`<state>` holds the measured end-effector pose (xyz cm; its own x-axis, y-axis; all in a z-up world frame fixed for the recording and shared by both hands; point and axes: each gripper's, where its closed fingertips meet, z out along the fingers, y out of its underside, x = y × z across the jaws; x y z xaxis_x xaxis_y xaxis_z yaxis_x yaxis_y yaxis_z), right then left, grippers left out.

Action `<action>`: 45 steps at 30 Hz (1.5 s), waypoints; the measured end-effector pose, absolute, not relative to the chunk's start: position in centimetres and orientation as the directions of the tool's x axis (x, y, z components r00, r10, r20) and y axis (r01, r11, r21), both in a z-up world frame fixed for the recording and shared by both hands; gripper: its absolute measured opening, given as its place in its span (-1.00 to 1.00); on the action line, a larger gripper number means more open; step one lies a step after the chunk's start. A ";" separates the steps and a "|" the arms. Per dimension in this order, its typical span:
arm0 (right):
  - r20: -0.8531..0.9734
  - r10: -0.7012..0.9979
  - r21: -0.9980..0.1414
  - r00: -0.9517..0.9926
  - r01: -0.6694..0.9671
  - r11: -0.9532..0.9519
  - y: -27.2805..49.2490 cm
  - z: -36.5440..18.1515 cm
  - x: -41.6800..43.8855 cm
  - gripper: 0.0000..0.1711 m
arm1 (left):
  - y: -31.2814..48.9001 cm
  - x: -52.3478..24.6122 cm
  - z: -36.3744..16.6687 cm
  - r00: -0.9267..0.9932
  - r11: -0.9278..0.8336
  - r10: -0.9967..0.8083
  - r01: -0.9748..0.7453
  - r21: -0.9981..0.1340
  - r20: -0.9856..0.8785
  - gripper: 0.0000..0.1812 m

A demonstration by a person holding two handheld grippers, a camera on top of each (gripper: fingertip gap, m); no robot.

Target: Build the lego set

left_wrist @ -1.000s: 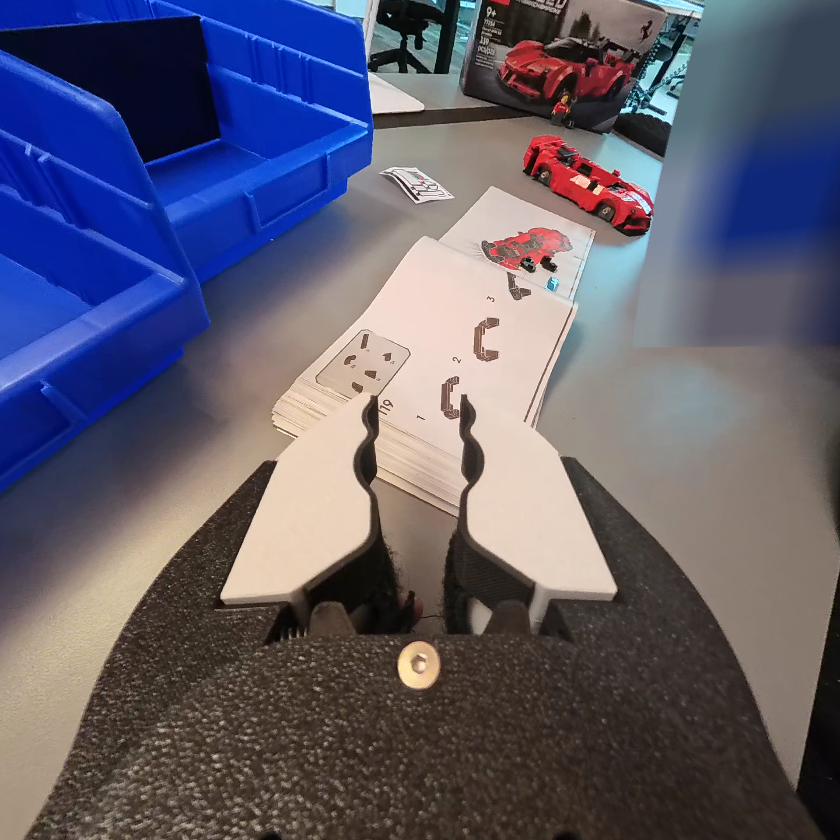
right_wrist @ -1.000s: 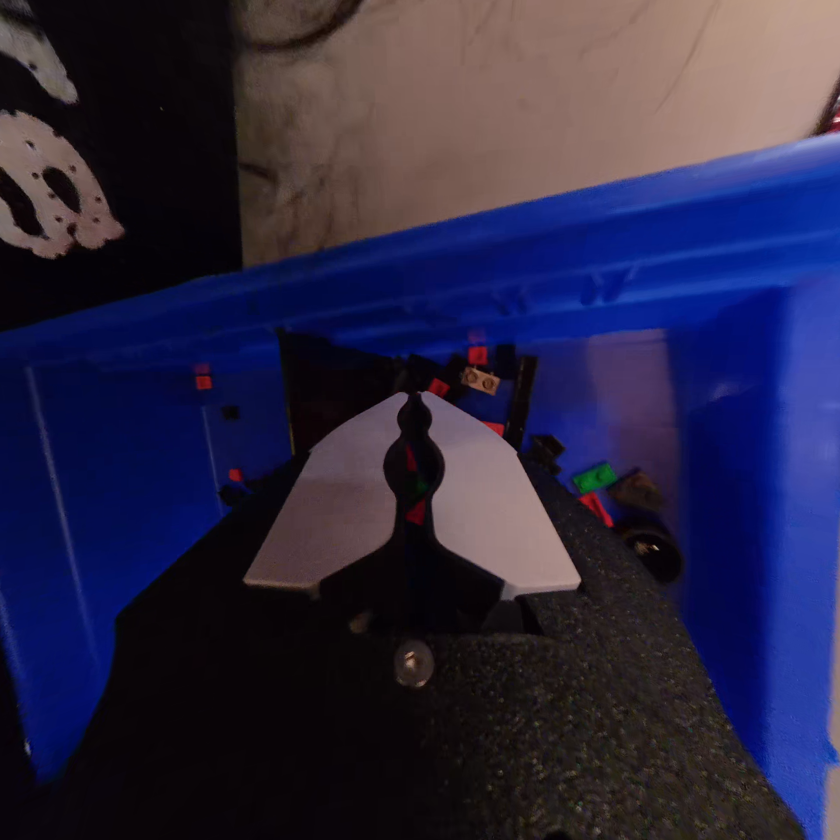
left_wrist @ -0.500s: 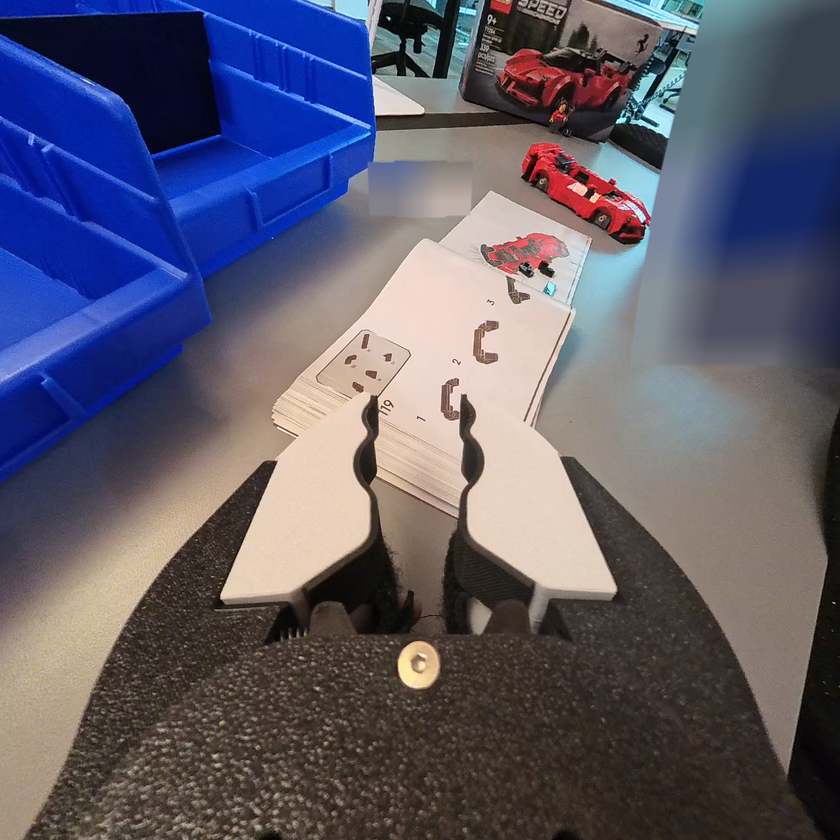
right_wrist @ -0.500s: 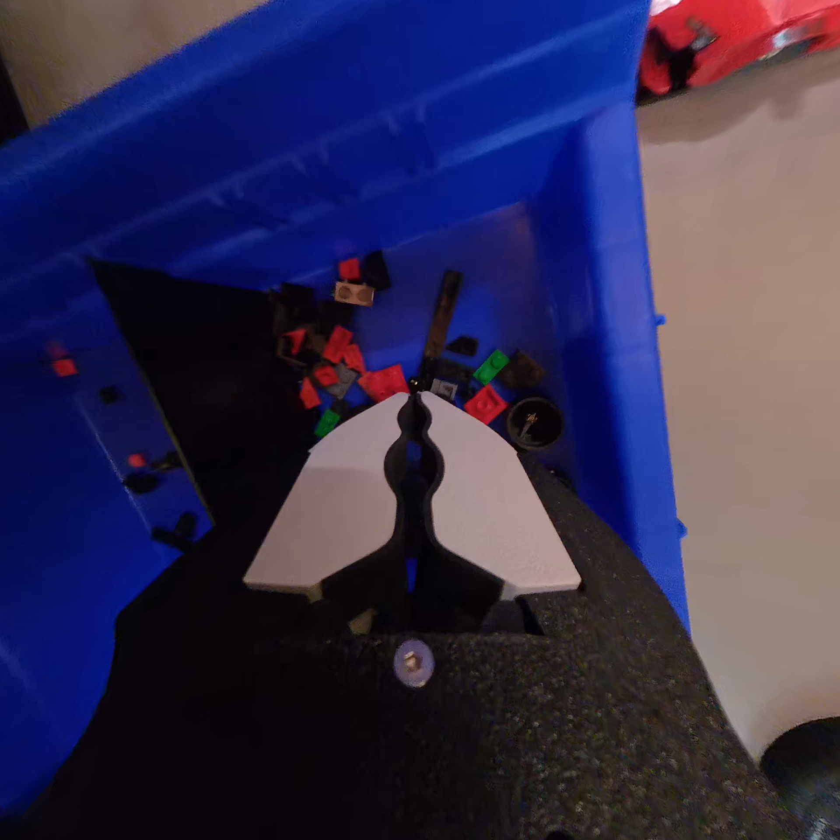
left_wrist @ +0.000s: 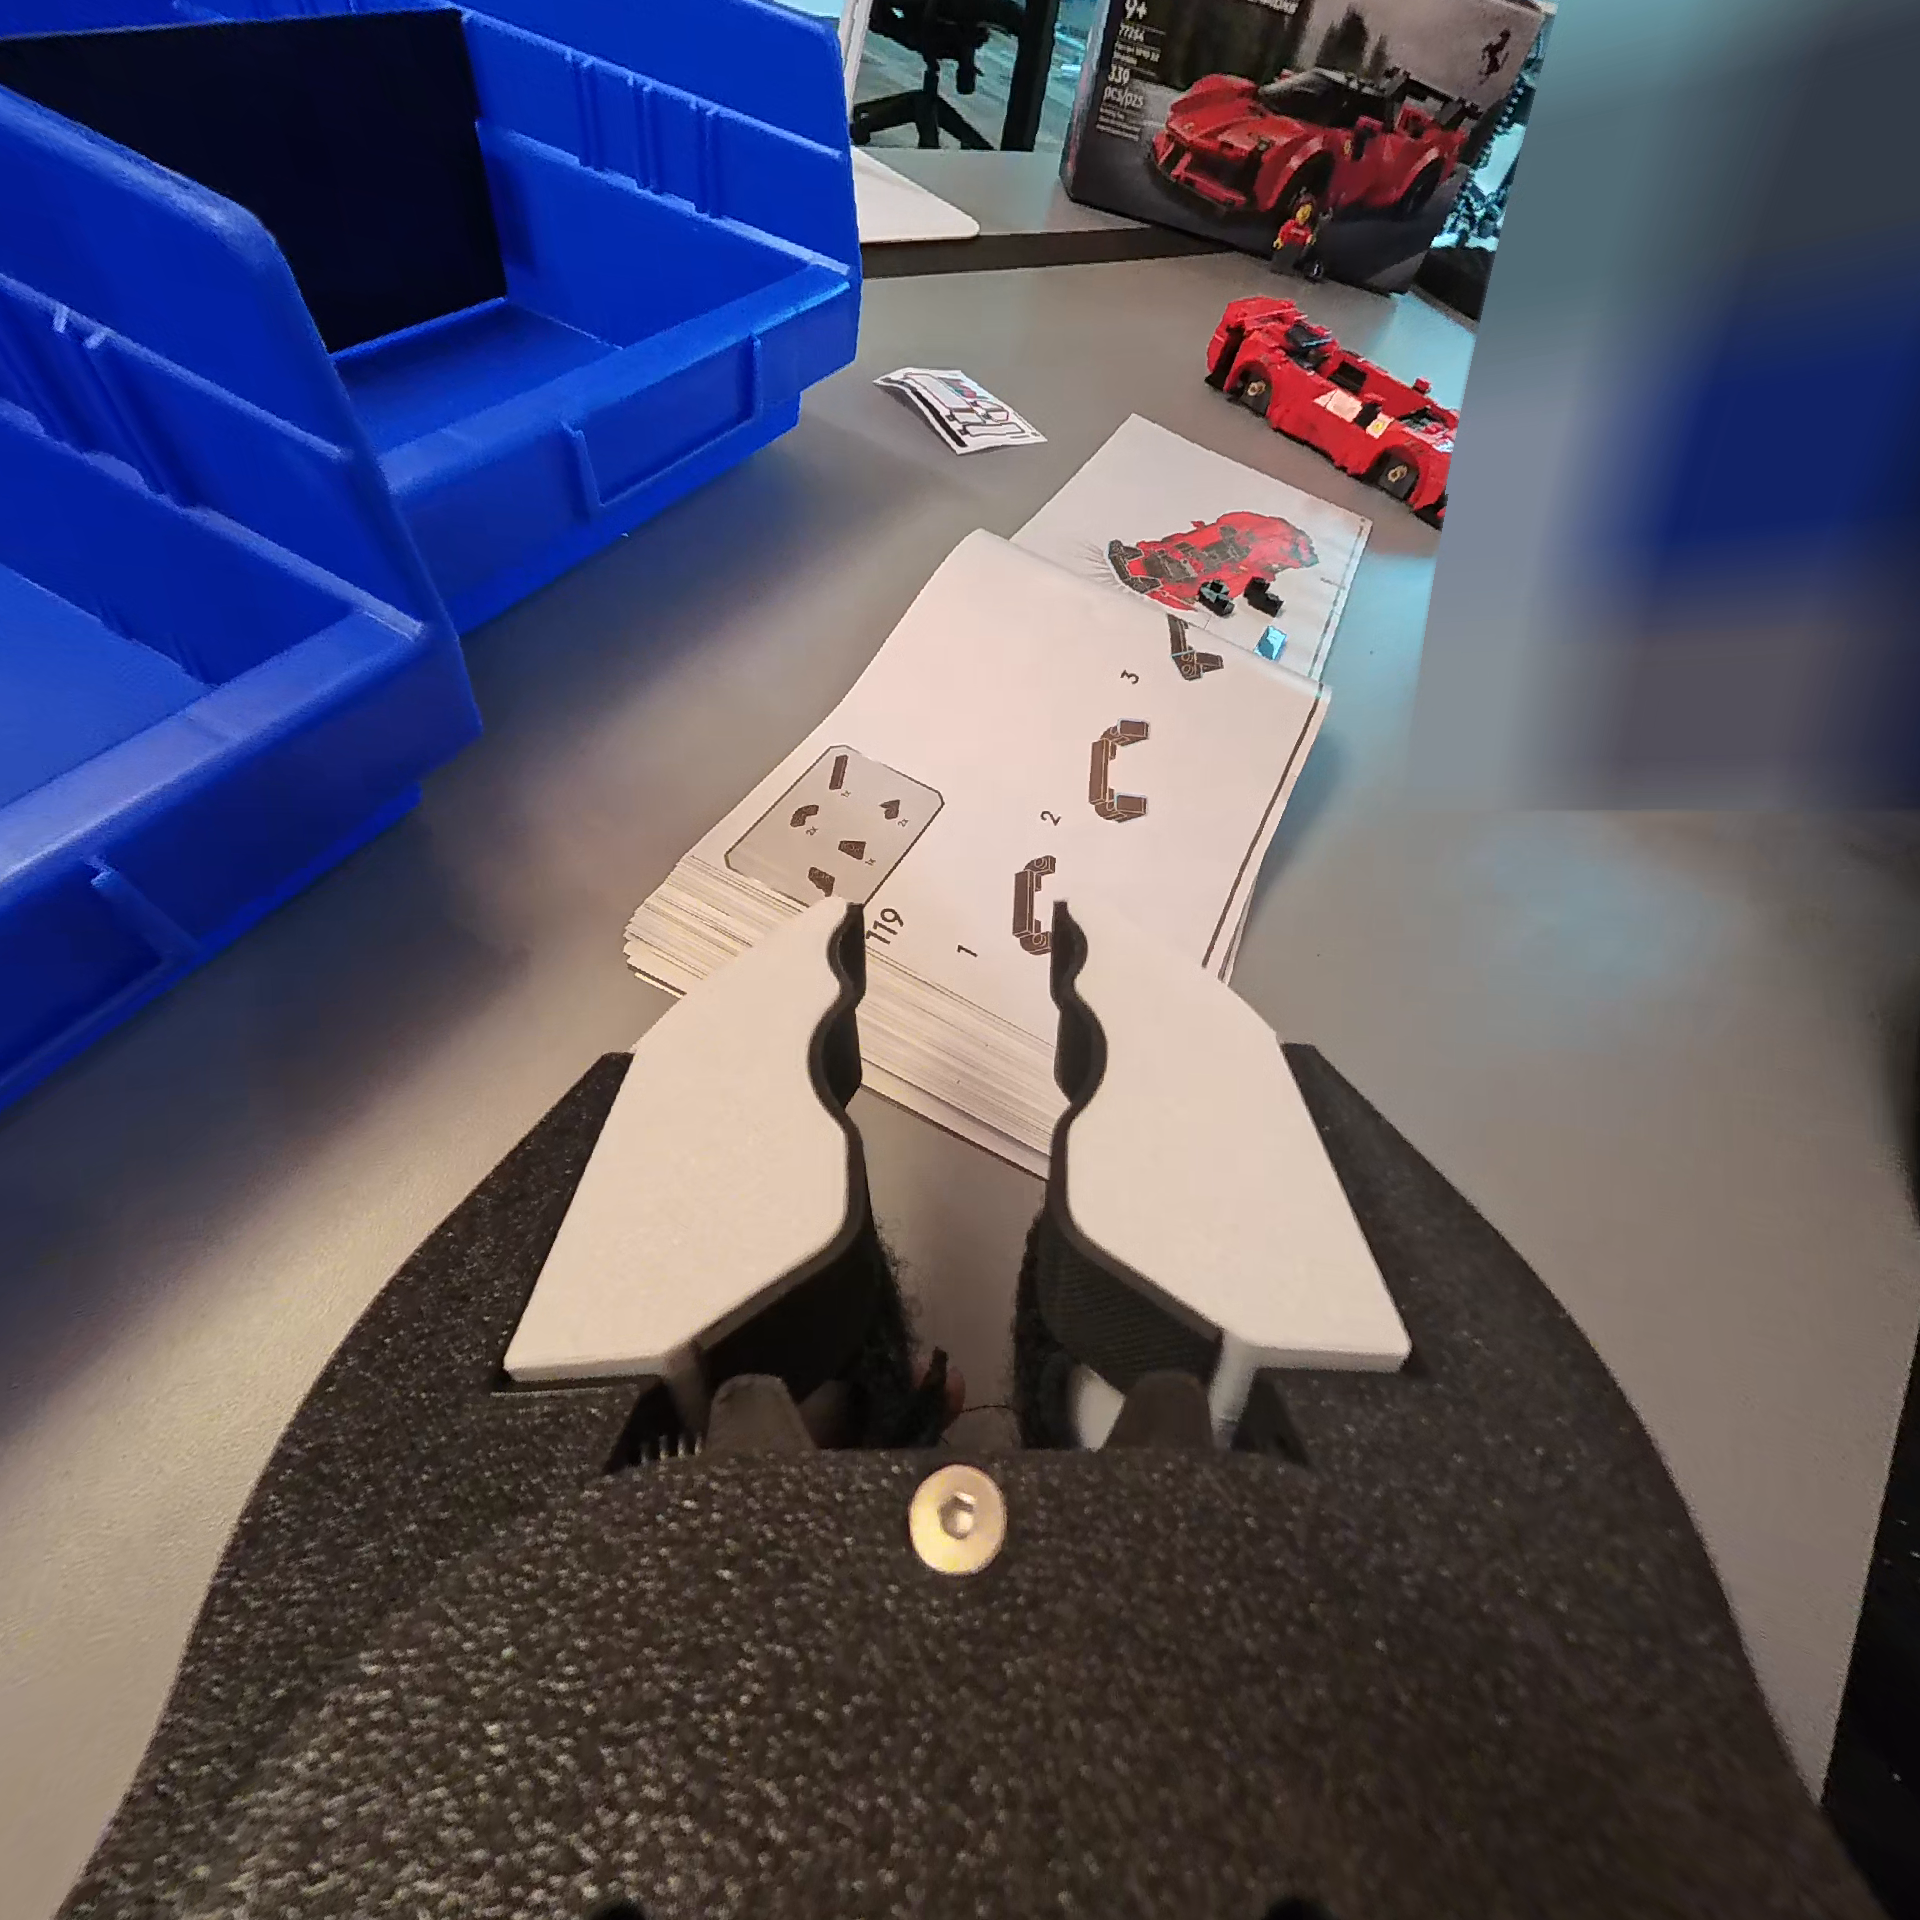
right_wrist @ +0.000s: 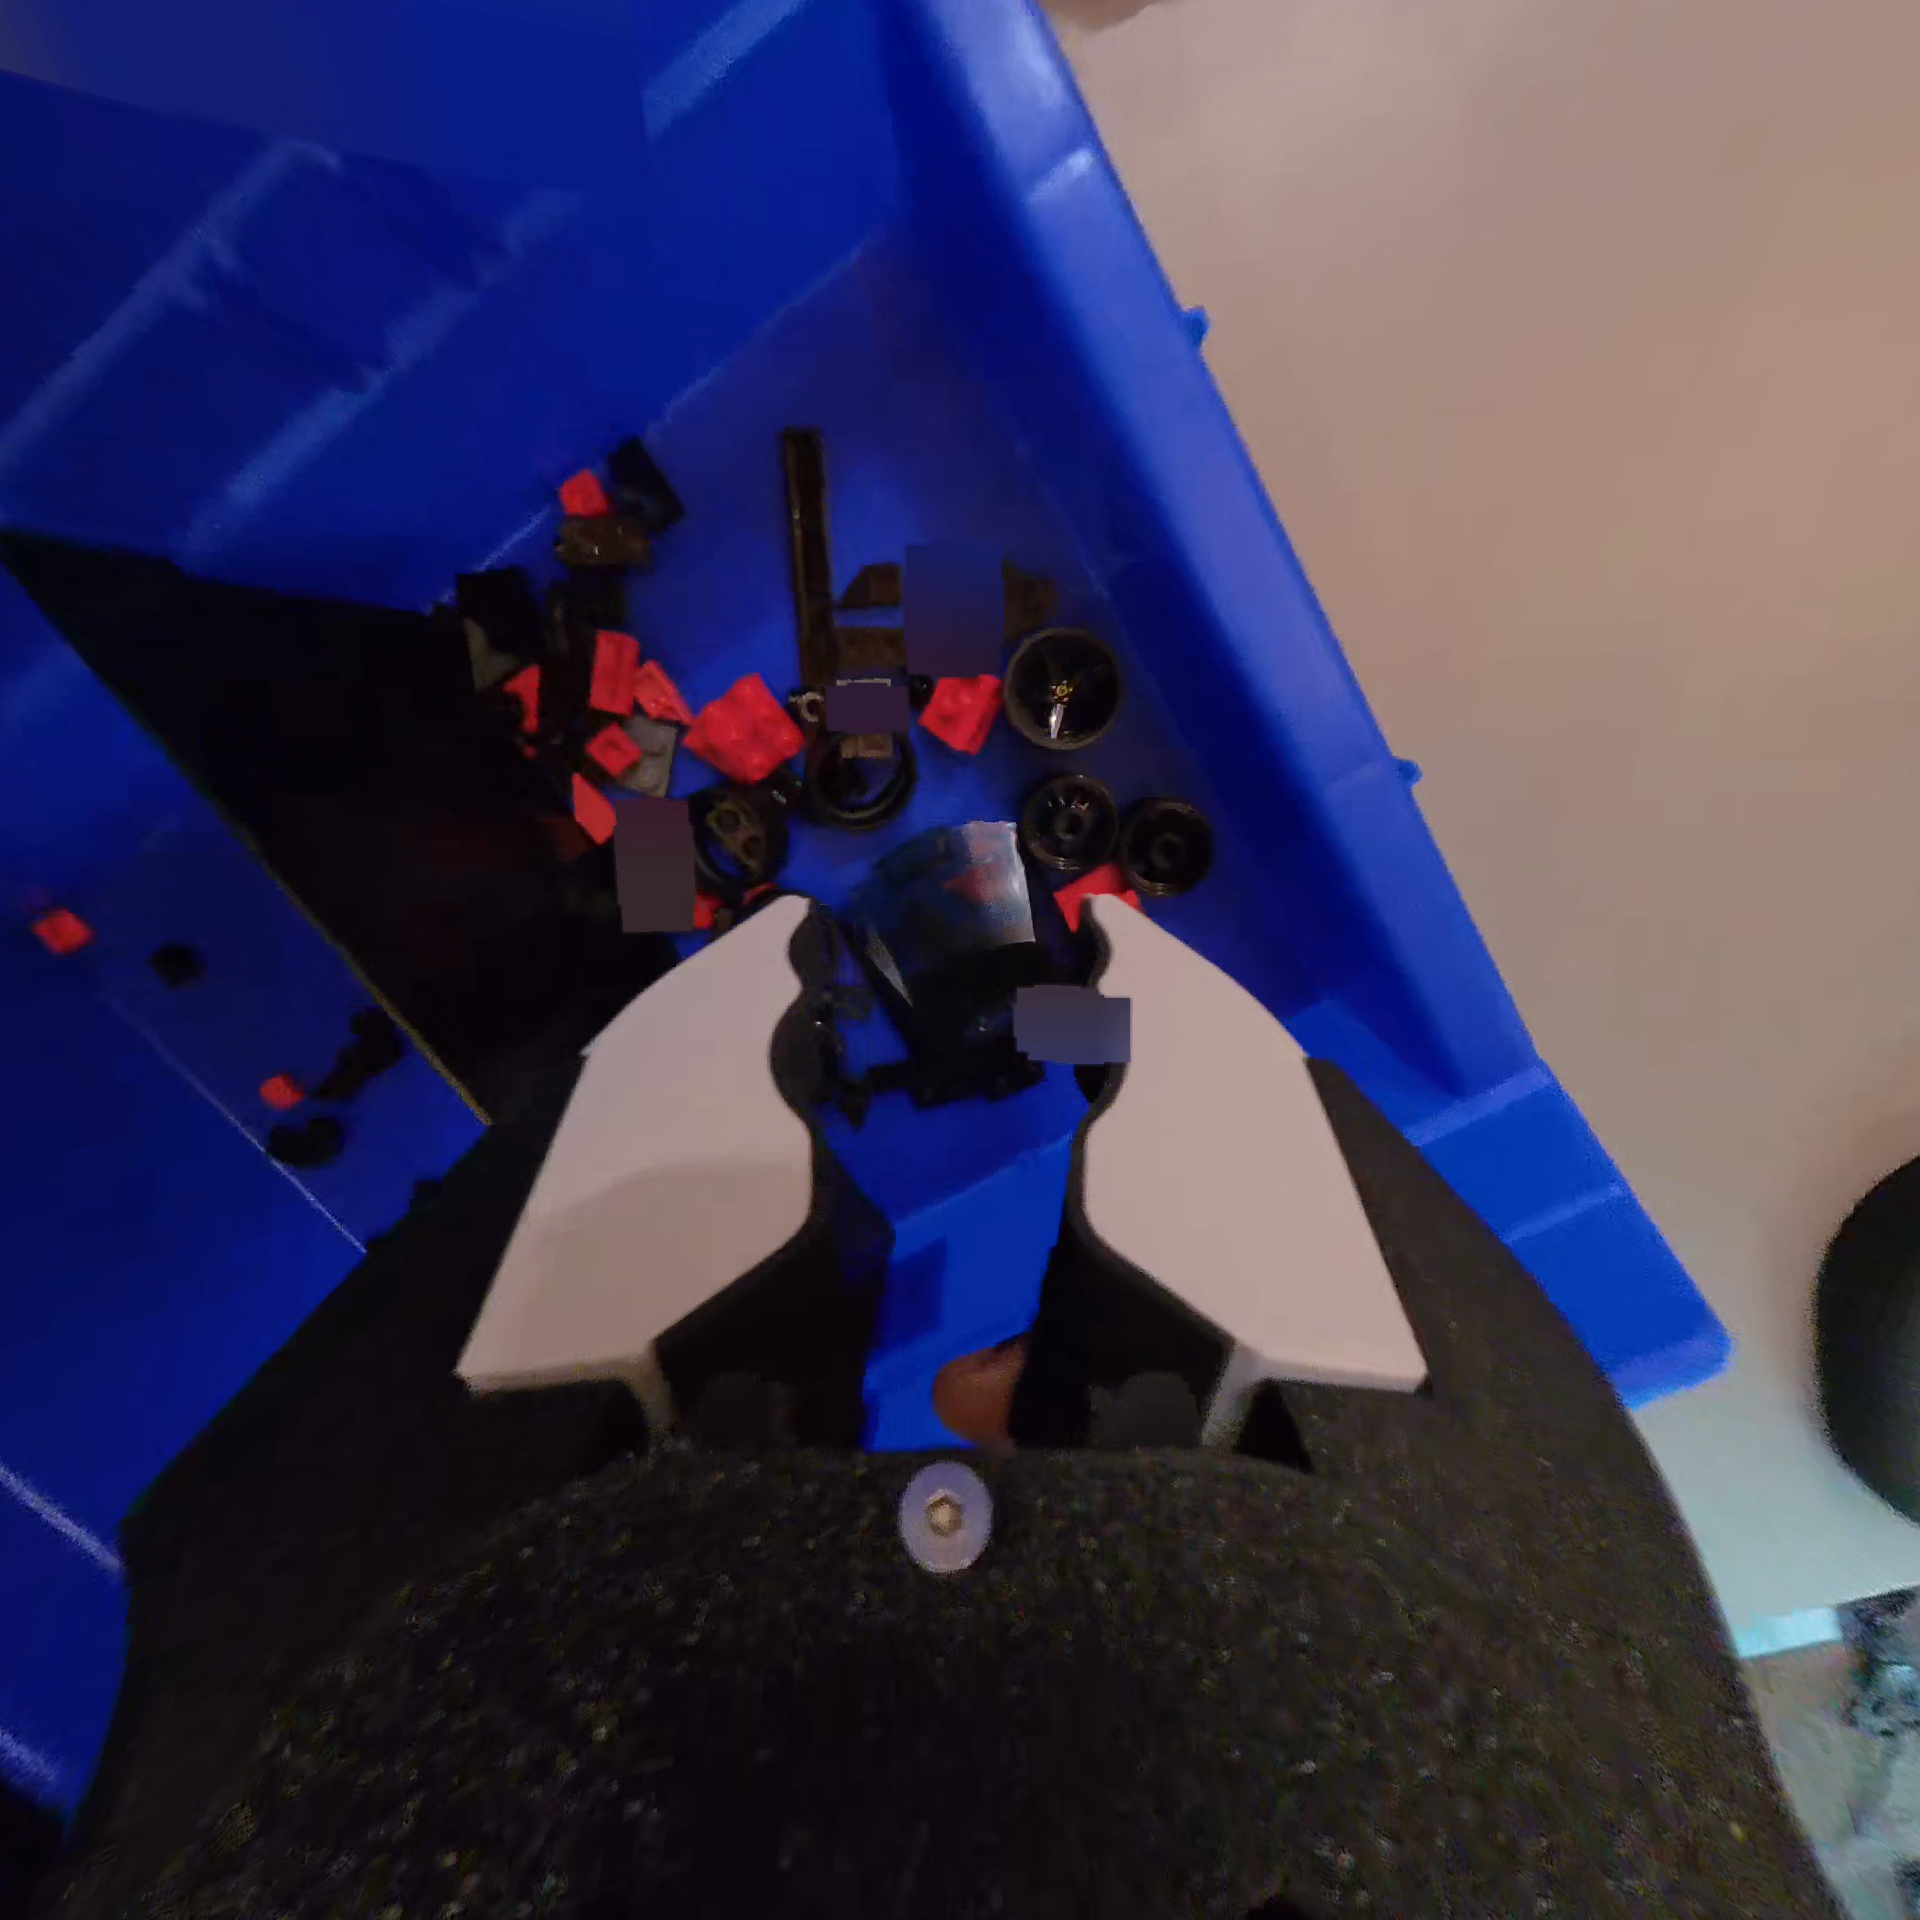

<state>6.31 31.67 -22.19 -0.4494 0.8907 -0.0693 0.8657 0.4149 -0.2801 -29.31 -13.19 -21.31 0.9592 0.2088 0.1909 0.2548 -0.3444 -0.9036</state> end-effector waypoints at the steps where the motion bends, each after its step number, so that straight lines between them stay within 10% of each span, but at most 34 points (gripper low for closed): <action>1: -0.080 0.902 -0.277 -0.425 0.878 0.390 31.5 -22.5 6.3 -0.36 | -13.2 -29.3 -21.3 0.960 -0.346 0.209 0.252 -0.904 0.187 -0.63; 5: -0.065 0.897 -0.296 -0.437 0.867 0.401 30.6 -23.3 5.1 -0.28 | -13.2 -29.3 -21.2 0.961 -0.341 0.207 0.246 -0.907 0.183 -0.63; 12: 0.174 0.832 -0.385 -0.526 0.742 0.549 30.0 -23.6 0.3 -1.00 | -13.3 -29.3 -21.0 0.962 -0.325 0.204 0.243 -0.914 0.183 -0.63; 17: 0.234 0.796 -0.155 -0.558 0.787 0.597 31.6 -26.2 2.1 -1.00 | -13.3 -29.3 -20.7 0.963 -0.306 0.200 0.237 -0.922 0.181 -0.63; 23: -0.016 0.924 -0.357 -0.383 0.865 0.352 29.9 -25.0 1.3 -0.91 | -13.4 -29.1 -20.6 0.963 -0.296 0.183 0.247 -0.923 0.199 -0.63; 45: 0.032 0.953 -0.324 -0.302 0.899 0.296 28.8 -25.8 0.3 -0.75 | -13.6 -28.7 -19.4 0.971 -0.220 0.138 0.222 -0.950 0.195 -0.64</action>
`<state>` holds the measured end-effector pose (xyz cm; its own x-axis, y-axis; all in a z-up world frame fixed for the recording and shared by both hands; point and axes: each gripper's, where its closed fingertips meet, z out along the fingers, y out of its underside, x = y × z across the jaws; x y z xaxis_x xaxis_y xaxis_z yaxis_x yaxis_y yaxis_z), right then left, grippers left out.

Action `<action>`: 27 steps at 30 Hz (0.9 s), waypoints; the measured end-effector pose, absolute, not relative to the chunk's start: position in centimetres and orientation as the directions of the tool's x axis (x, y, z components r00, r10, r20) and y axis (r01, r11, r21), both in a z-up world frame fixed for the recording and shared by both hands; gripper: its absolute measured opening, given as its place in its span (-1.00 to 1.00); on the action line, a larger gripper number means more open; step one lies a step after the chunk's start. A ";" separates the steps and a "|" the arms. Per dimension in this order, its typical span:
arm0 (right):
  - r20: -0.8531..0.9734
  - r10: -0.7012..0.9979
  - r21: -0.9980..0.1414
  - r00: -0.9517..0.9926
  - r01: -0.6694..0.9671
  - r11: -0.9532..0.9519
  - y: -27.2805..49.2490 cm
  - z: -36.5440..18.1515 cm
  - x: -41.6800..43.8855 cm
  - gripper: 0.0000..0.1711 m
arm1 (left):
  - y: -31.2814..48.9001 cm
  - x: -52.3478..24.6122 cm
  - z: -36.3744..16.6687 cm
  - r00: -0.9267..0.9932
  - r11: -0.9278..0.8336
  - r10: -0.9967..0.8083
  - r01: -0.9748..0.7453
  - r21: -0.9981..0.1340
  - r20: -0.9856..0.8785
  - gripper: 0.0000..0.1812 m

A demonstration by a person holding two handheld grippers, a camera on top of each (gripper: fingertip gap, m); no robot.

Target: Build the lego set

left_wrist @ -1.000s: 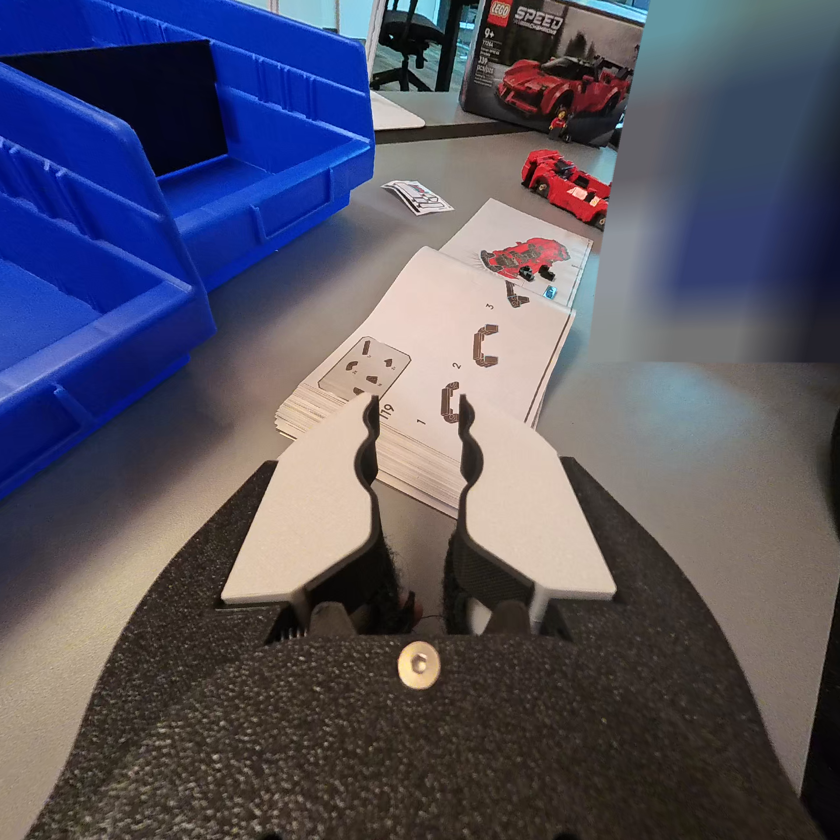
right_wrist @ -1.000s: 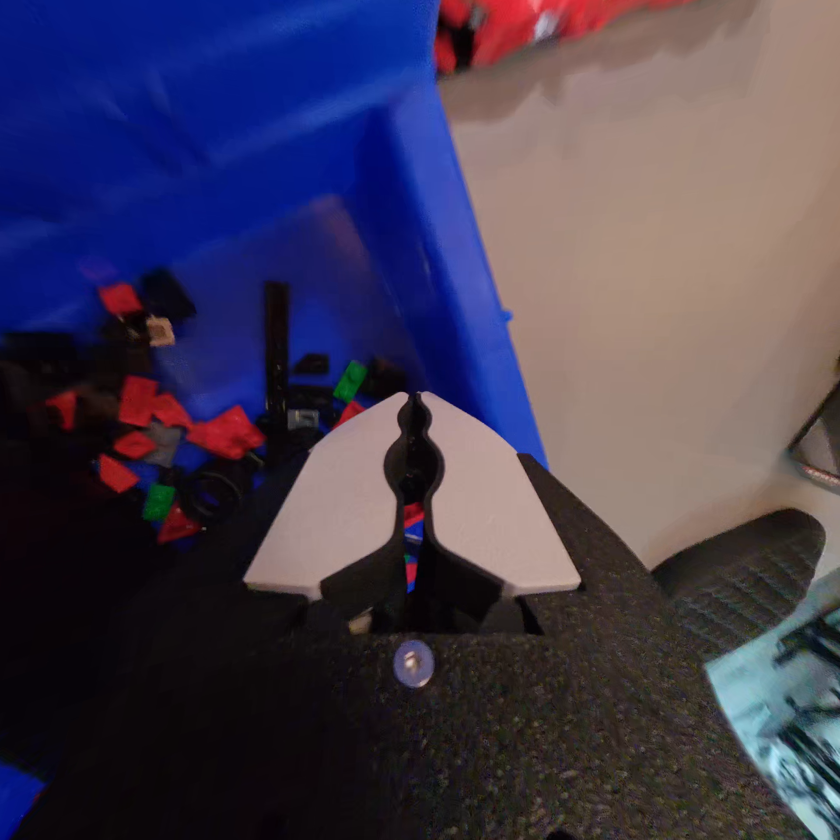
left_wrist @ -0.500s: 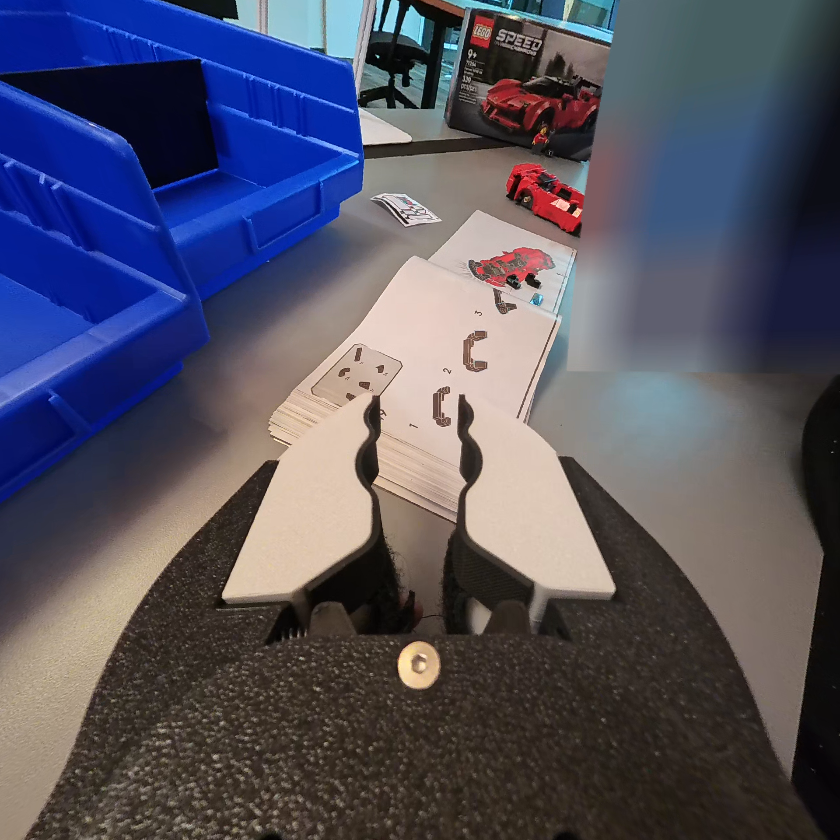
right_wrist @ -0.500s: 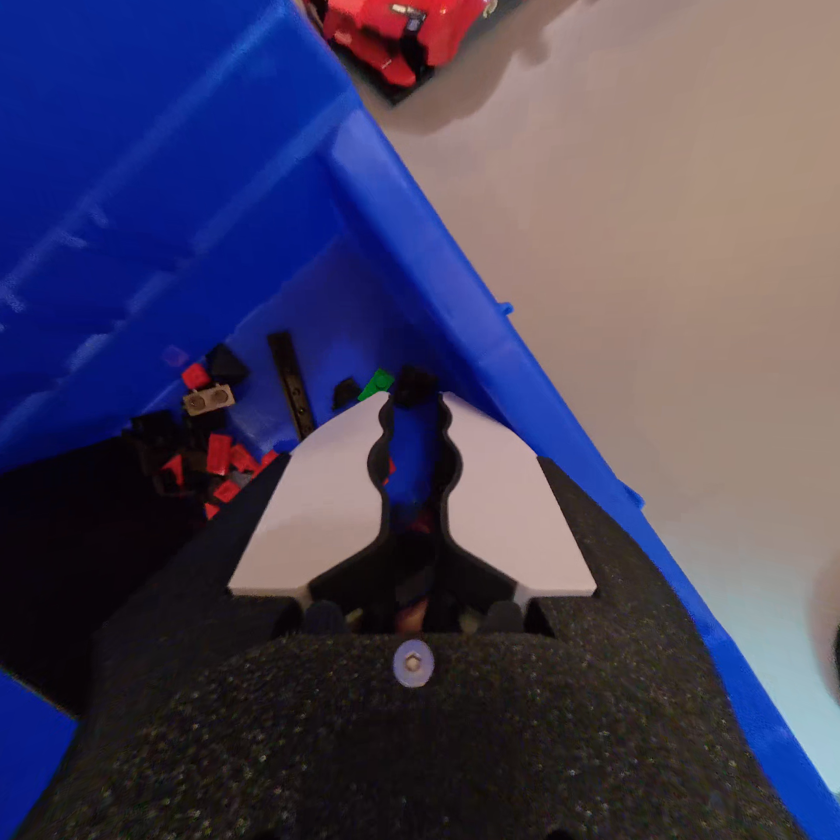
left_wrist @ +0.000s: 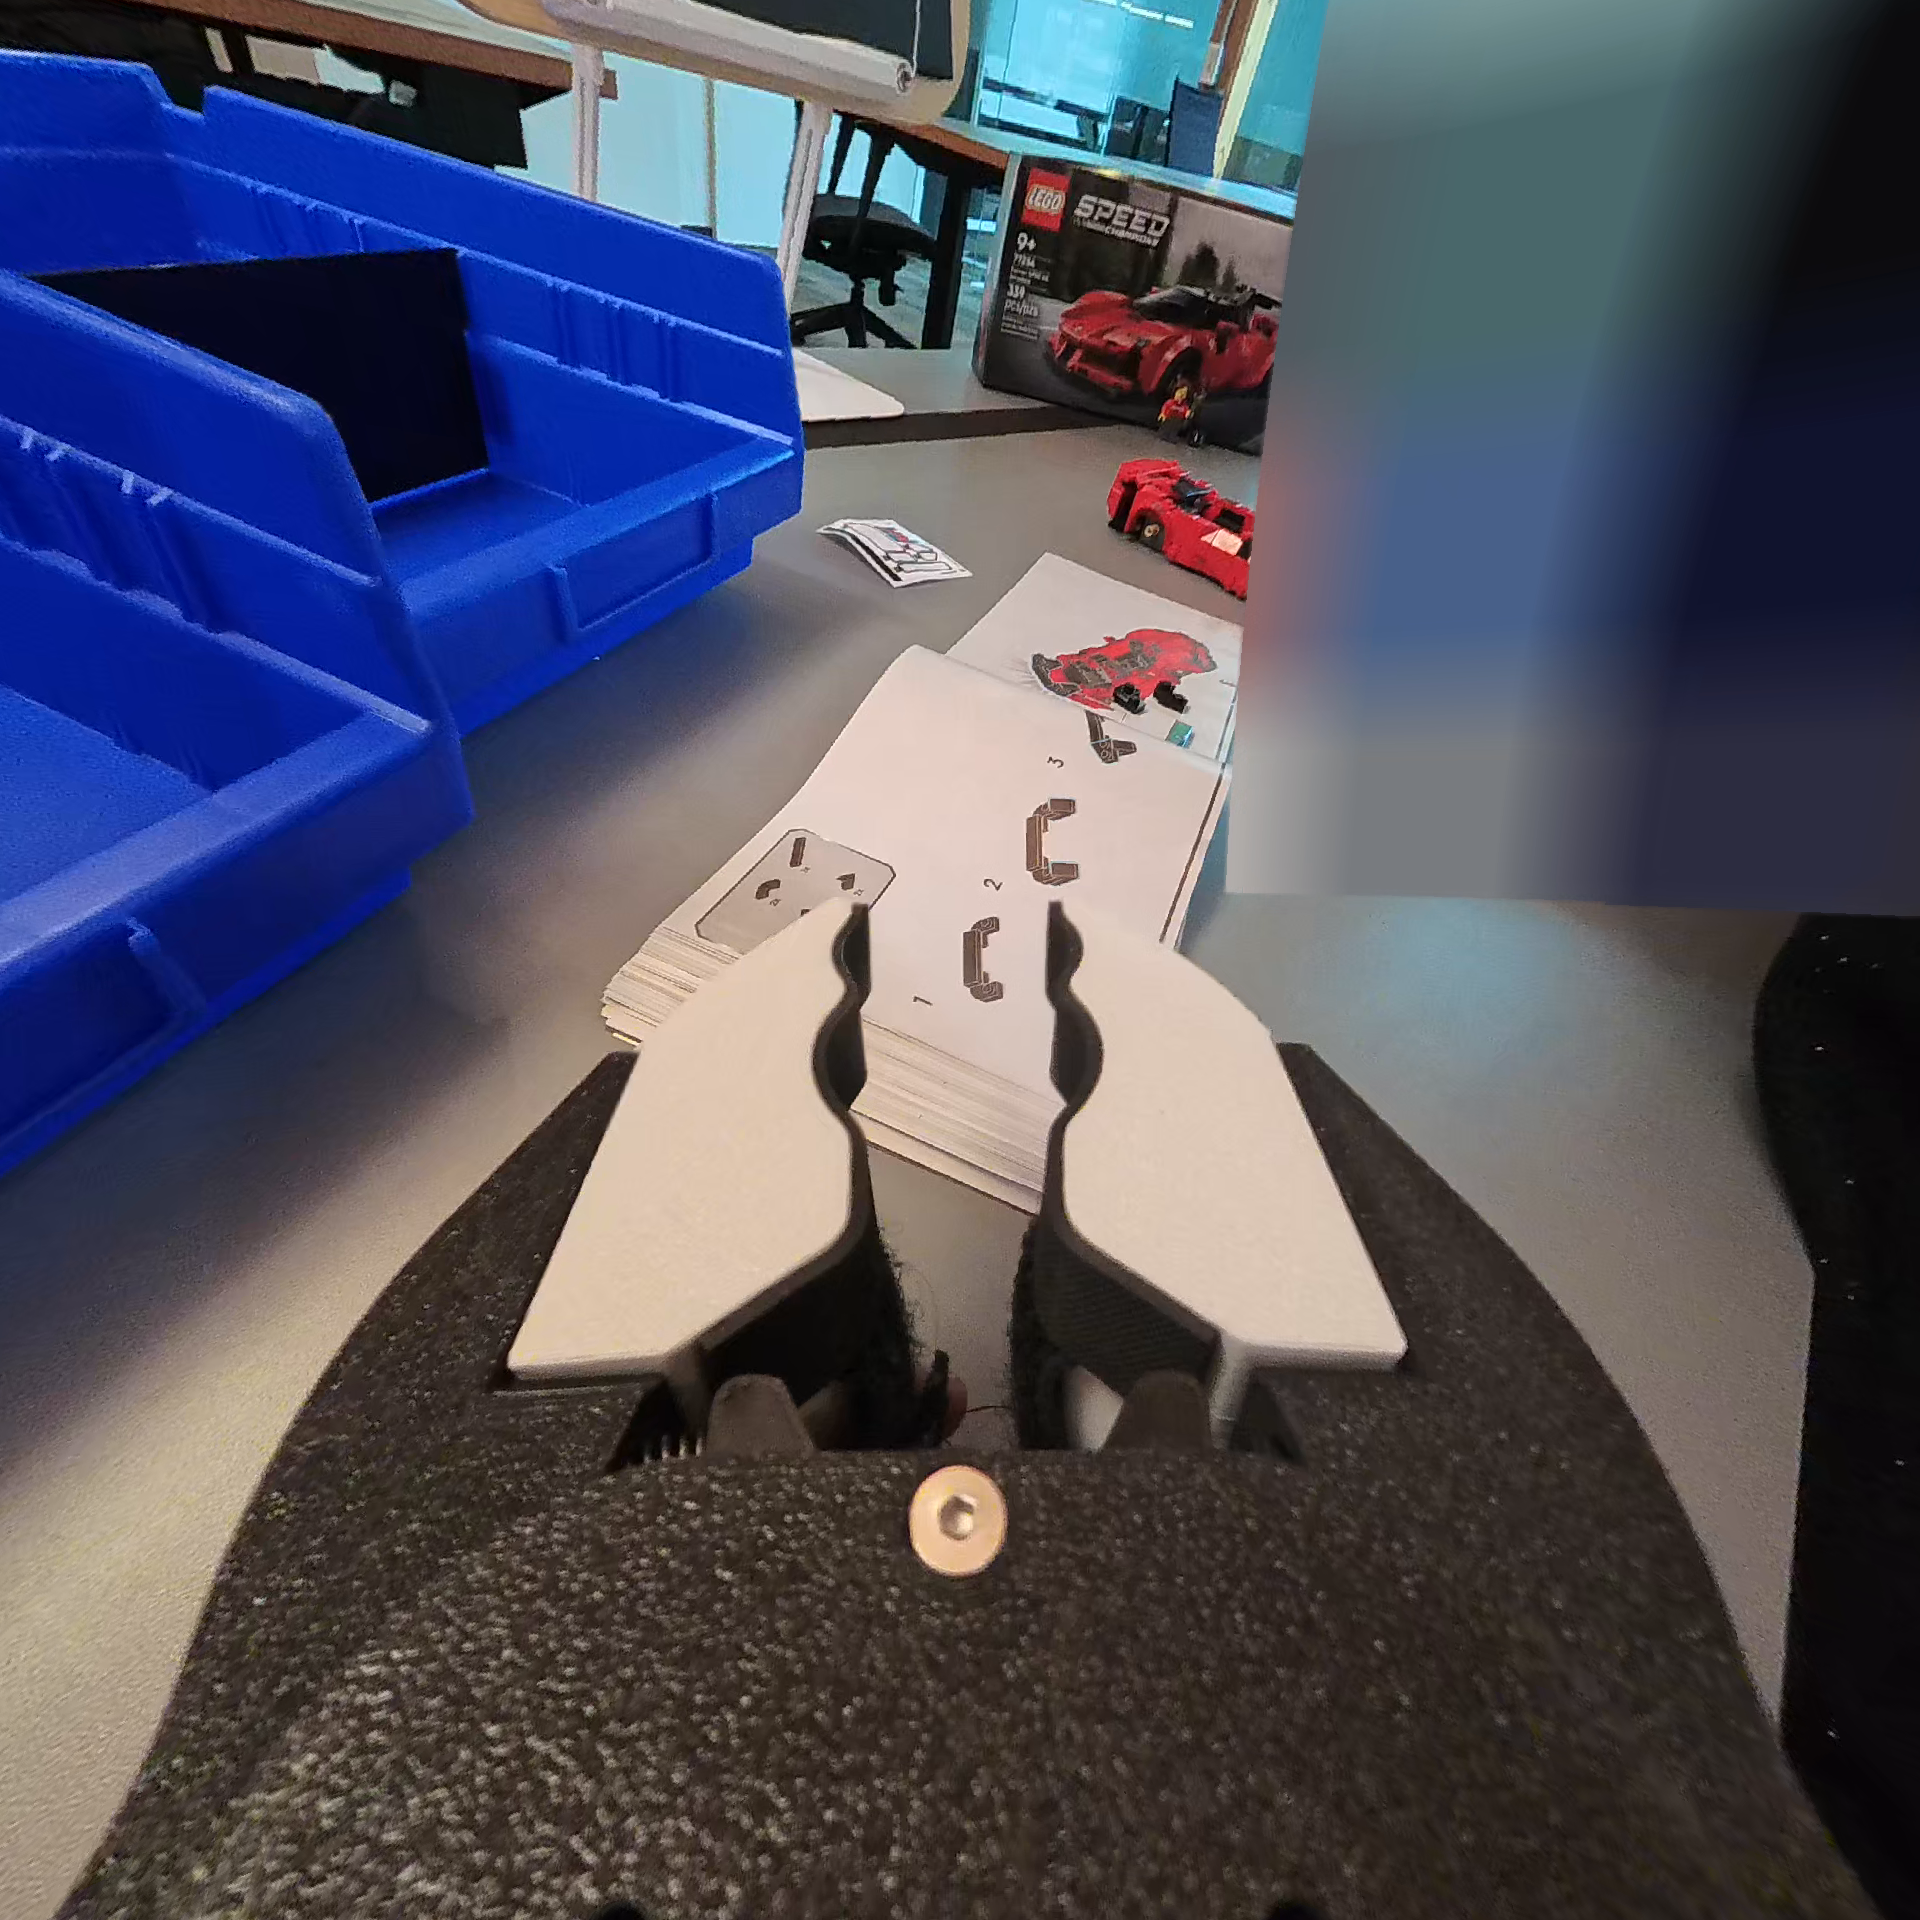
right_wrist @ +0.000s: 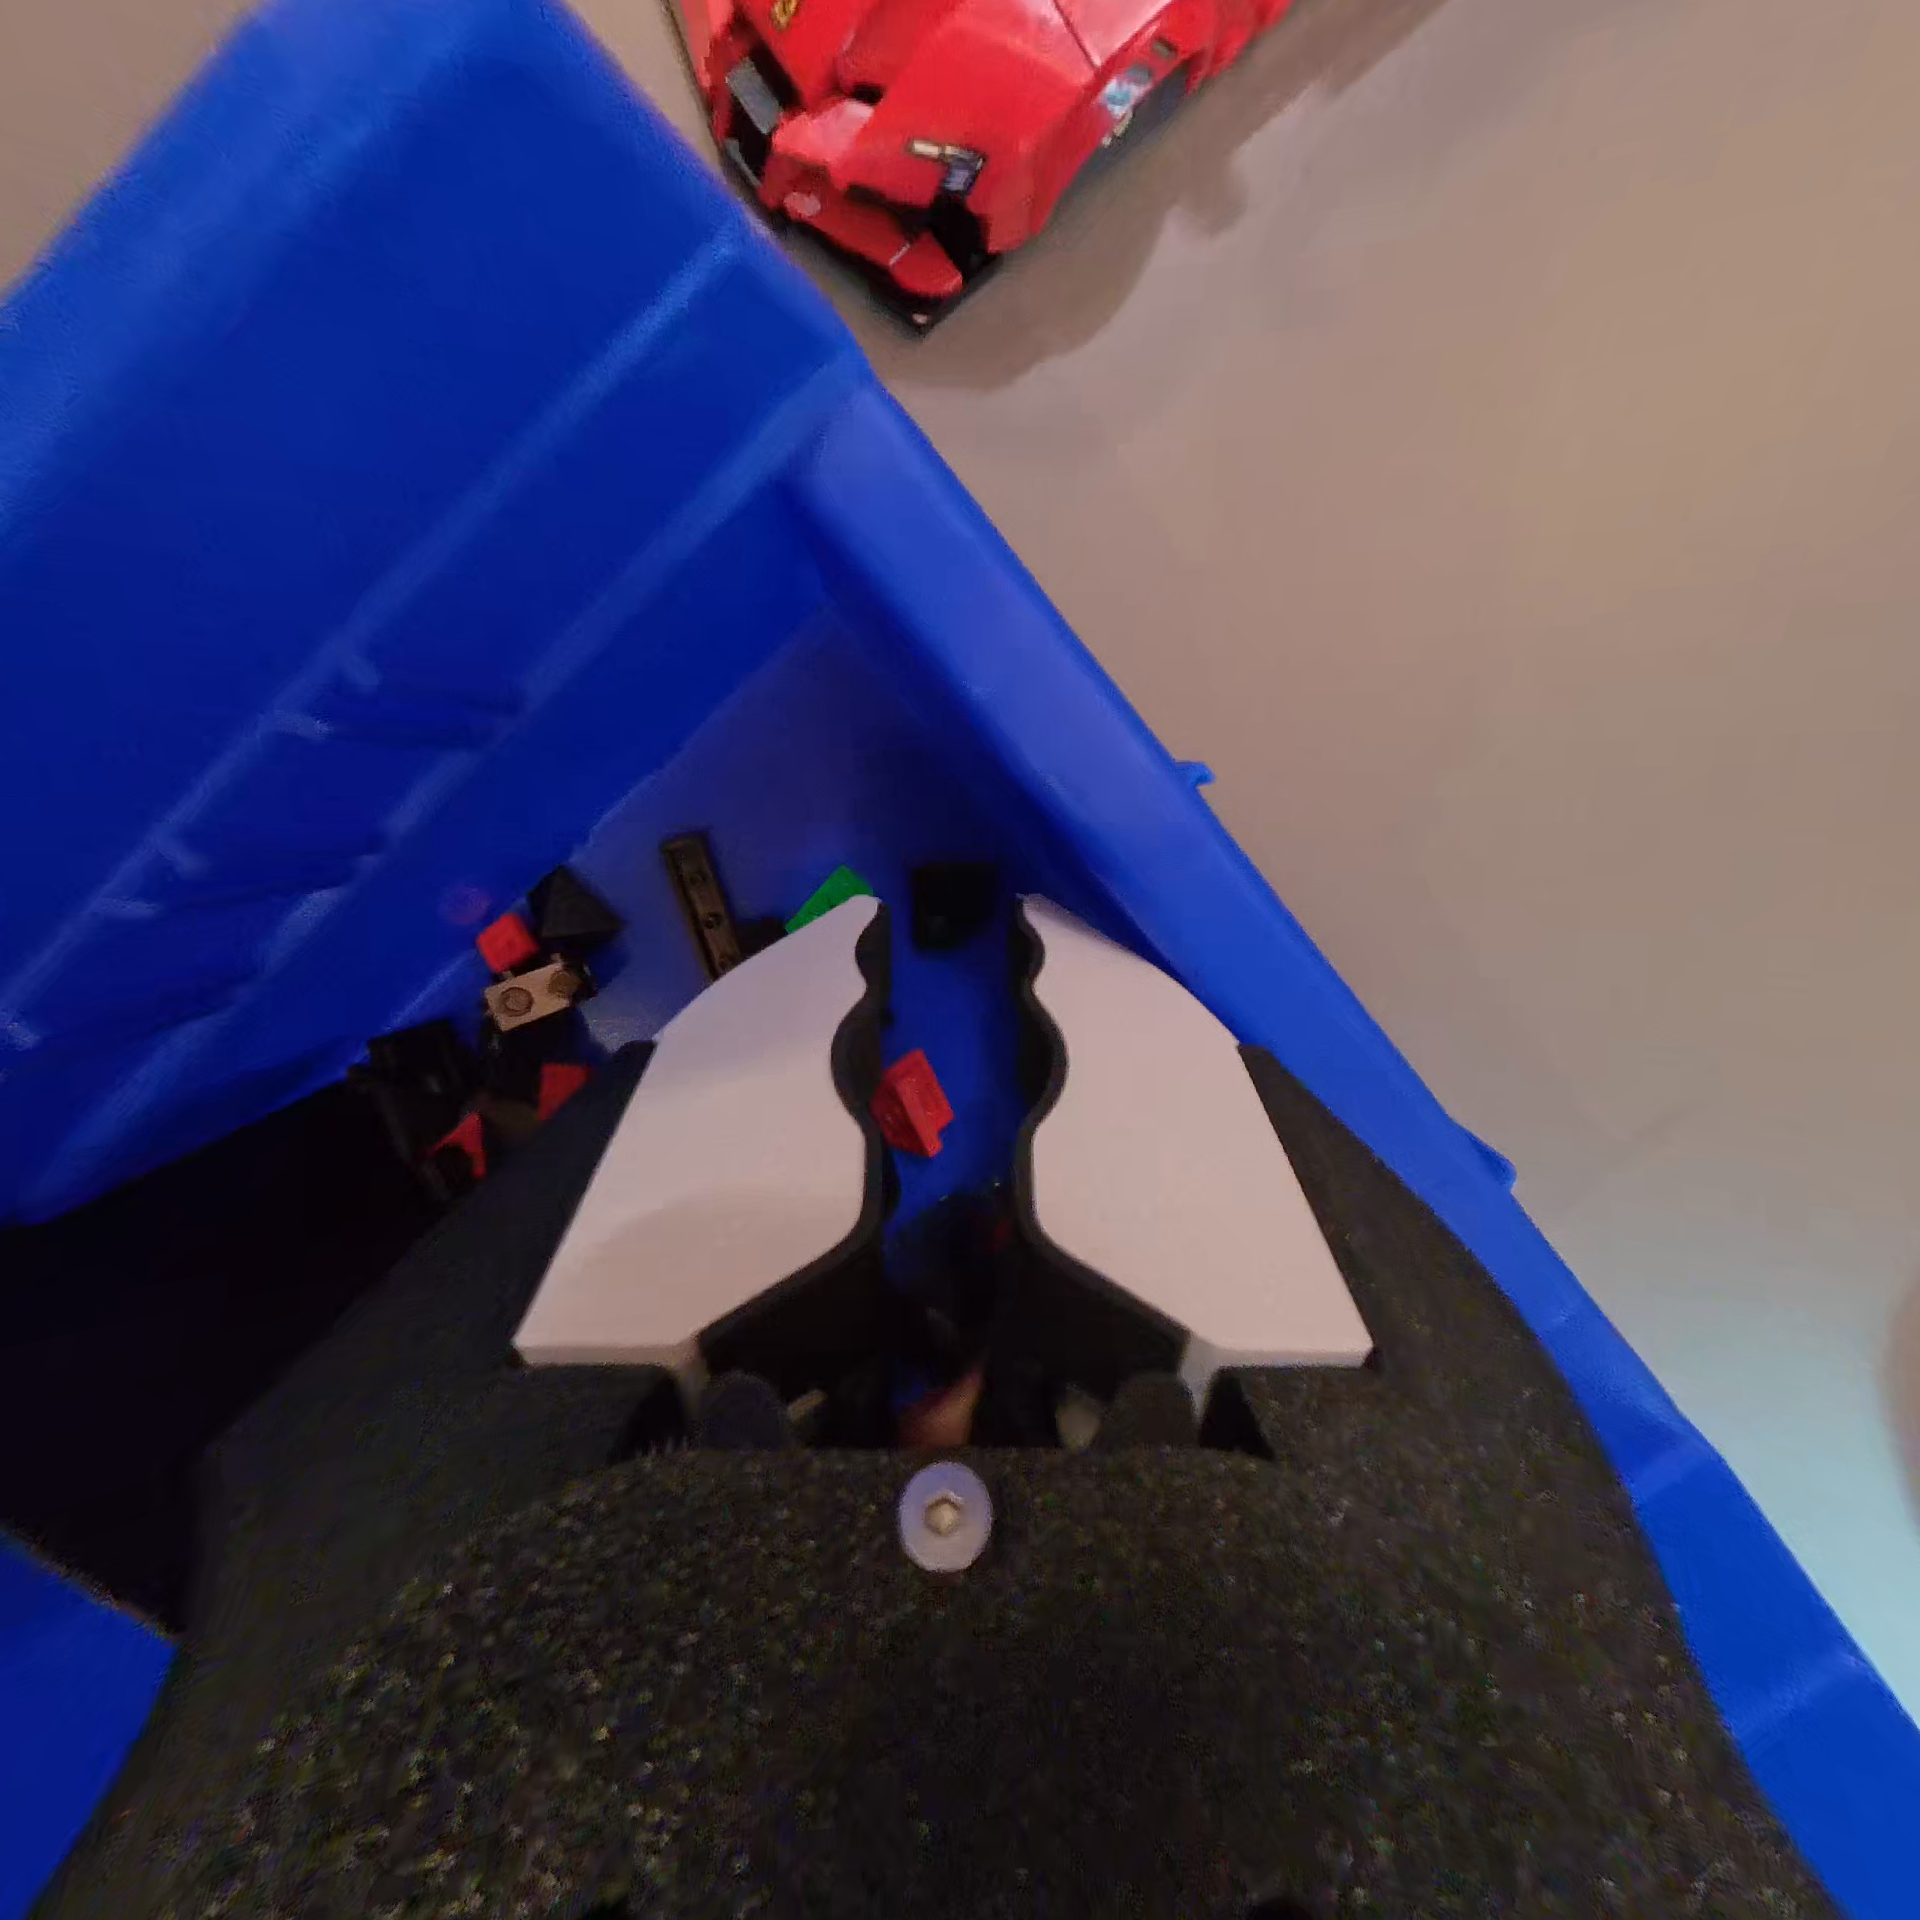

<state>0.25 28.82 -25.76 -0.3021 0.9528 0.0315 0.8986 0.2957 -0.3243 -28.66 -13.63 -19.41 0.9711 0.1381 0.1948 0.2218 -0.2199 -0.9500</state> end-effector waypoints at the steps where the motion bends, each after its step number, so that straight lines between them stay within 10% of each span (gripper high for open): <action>1: 0.053 0.949 -0.302 -0.311 0.901 0.312 29.0 -26.1 0.3 -0.78 | -13.7 -28.7 -19.3 0.971 -0.213 0.133 0.225 -0.951 0.200 -0.64; 13: 0.041 0.937 -0.311 -0.348 0.886 0.343 28.9 -25.4 0.7 -0.81 | -14.0 -28.4 -19.2 0.967 -0.203 0.108 0.247 -0.947 0.229 -0.64; 27: 0.146 0.716 -0.484 -0.683 0.582 0.653 16.6 -11.1 -11.4 -0.82 | -13.2 -28.5 -20.8 0.976 -0.327 0.156 0.199 -0.924 0.155 -0.62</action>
<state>-11.41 16.63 -11.05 -0.6825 0.7161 0.1464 0.5816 0.6534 -0.4845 -28.52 -13.20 -20.77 0.9756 0.1558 0.1547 0.1987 -0.3268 -0.9240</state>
